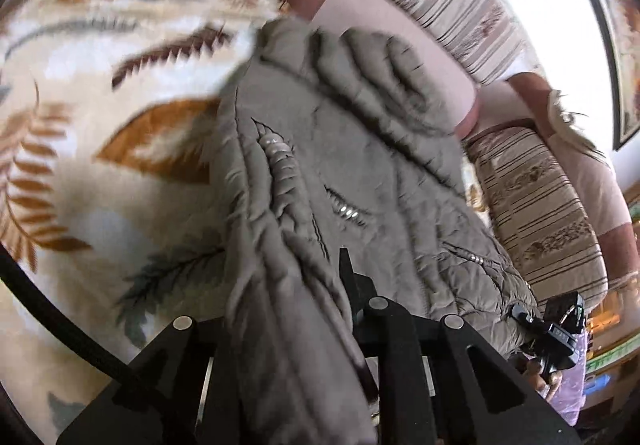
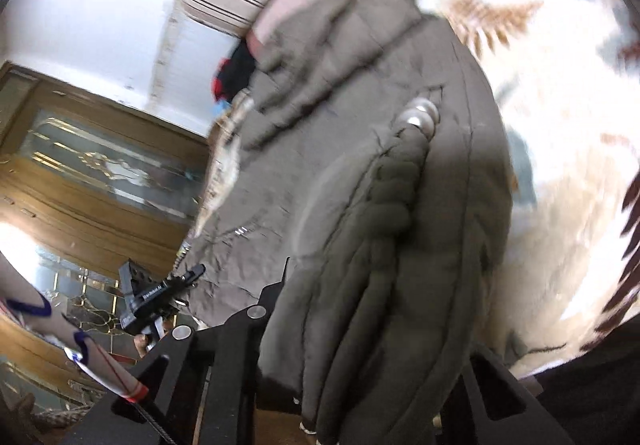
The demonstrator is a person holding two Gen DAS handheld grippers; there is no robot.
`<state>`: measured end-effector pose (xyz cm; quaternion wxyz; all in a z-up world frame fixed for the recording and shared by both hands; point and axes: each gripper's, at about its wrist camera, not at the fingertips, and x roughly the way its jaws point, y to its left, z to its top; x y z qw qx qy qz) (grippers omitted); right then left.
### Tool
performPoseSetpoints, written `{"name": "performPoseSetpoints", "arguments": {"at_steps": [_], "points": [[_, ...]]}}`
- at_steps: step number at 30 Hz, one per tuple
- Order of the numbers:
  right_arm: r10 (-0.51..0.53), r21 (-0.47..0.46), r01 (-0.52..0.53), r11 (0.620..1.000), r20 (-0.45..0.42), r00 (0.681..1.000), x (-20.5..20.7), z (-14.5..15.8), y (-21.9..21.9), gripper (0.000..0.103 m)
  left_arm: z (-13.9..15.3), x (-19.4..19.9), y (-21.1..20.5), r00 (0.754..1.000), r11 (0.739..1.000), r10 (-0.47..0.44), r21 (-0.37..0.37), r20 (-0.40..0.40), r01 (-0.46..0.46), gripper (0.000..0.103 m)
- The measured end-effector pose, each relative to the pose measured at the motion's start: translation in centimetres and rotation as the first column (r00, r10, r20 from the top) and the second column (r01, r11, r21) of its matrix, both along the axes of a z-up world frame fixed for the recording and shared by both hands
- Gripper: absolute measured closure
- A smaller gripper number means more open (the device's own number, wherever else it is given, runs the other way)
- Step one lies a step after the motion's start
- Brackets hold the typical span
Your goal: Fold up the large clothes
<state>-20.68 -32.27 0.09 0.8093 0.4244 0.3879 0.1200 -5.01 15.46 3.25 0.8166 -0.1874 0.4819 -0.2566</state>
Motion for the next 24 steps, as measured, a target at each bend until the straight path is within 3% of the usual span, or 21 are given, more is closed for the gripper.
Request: {"name": "performPoseSetpoints", "arguments": {"at_steps": [5,10,14,19,24], "points": [[0.006,0.008,-0.007,1.000,0.068,0.998,-2.7,3.0,-0.4,0.083,3.3,-2.4,1.5,0.997,1.000,-0.020,-0.022,0.070,0.022,0.087],[0.041,-0.037,-0.040,0.999,0.042,0.998,-4.1,3.3,0.2,0.083,3.4,-2.7,1.5,0.998,1.000,-0.007,0.008,0.068,0.007,0.087],[0.047,-0.040,-0.046,0.998,0.019,0.999,-1.8,3.5,0.1,0.083,3.7,-0.4,0.9,0.998,1.000,0.010,0.002,0.065,-0.010,0.087],[0.046,-0.090,-0.040,0.995,0.067,0.997,2.8,6.4,-0.6,0.083,6.1,3.4,-0.7,0.993,1.000,0.019,0.008,0.116,-0.021,0.087],[-0.015,-0.130,0.025,0.991,0.082,0.996,8.5,8.7,-2.5,0.083,8.7,10.4,-3.3,0.990,0.999,0.037,0.024,0.139,-0.041,0.086]]}}
